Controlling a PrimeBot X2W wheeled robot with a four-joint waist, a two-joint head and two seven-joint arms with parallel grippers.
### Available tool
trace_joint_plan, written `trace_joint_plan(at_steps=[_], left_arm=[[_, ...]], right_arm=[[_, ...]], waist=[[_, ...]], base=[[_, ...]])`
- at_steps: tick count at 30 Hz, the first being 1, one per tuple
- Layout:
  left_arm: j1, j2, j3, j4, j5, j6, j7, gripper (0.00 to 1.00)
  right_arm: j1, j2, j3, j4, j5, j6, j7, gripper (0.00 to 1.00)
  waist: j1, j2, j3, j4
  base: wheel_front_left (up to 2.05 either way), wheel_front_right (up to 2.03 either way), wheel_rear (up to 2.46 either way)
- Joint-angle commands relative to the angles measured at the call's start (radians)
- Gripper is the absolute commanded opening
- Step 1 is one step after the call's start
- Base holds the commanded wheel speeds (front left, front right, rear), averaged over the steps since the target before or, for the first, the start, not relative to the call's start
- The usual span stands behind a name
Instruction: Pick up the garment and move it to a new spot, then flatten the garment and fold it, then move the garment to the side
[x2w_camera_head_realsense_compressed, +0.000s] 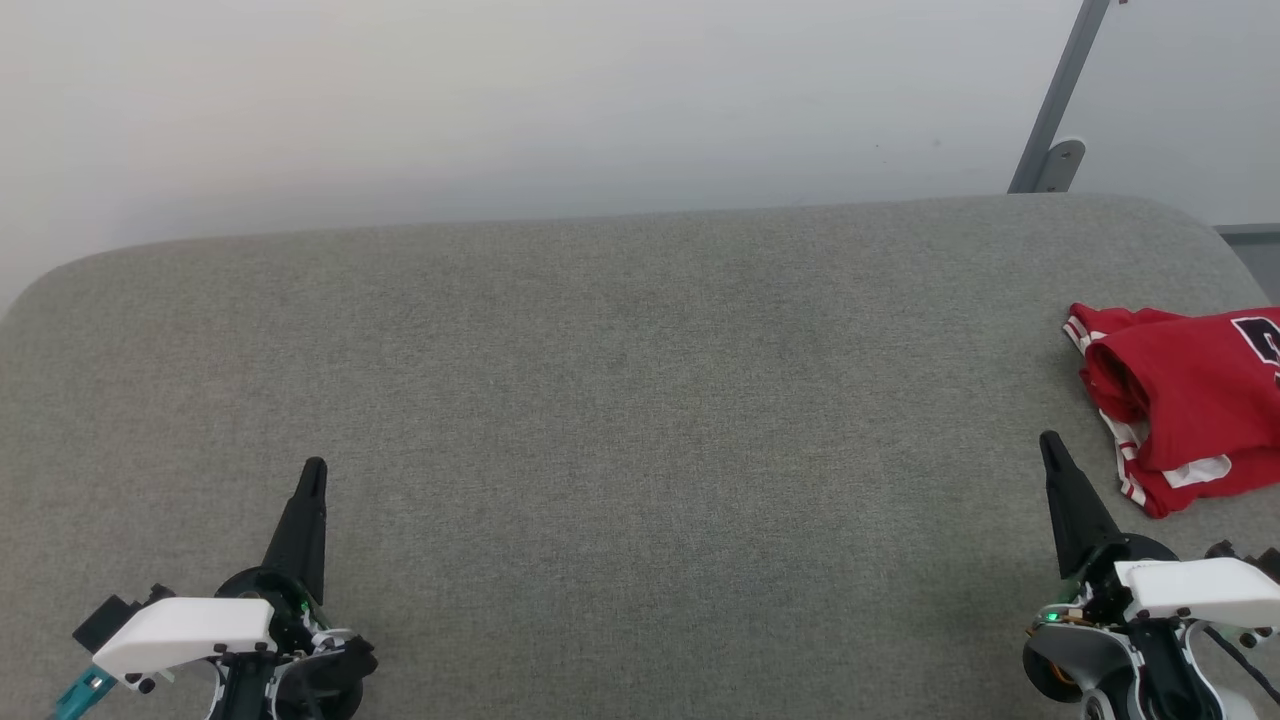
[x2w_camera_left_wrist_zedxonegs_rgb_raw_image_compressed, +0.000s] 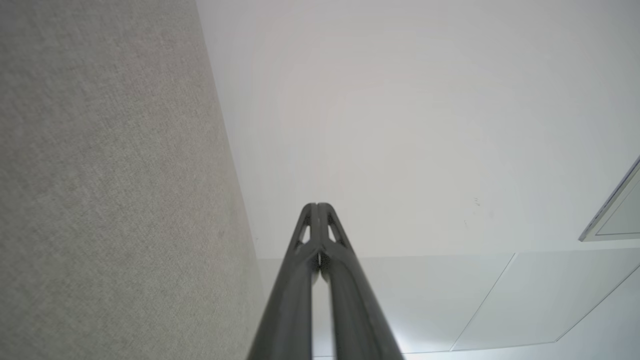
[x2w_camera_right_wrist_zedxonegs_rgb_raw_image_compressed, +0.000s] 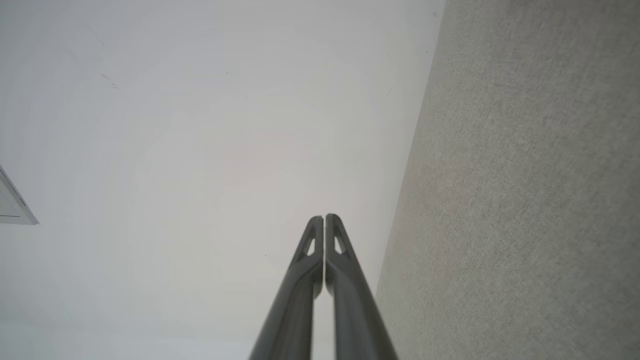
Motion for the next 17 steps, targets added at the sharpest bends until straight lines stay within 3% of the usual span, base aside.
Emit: trace_joint_plan(at_steps=[1, 17], left_arm=[[-0.012, -0.001, 0.002, 0.000, 0.001, -0.005, 0.003, 0.00], [-0.012, -0.001, 0.002, 0.000, 0.002, -0.005, 0.004, 0.00]], right_arm=[[-0.005, -0.003, 0.000, 0.002, 0.004, 0.000, 0.001, 0.00], [-0.005, -0.003, 0.001, 0.001, 0.004, 0.000, 0.001, 0.00]], waist=[[0.0000, 0.0000, 0.000, 0.000], [0.0000, 0.0000, 0.000, 0.000]], base=[[0.00, 0.00, 0.00], [0.00, 0.00, 0.00]])
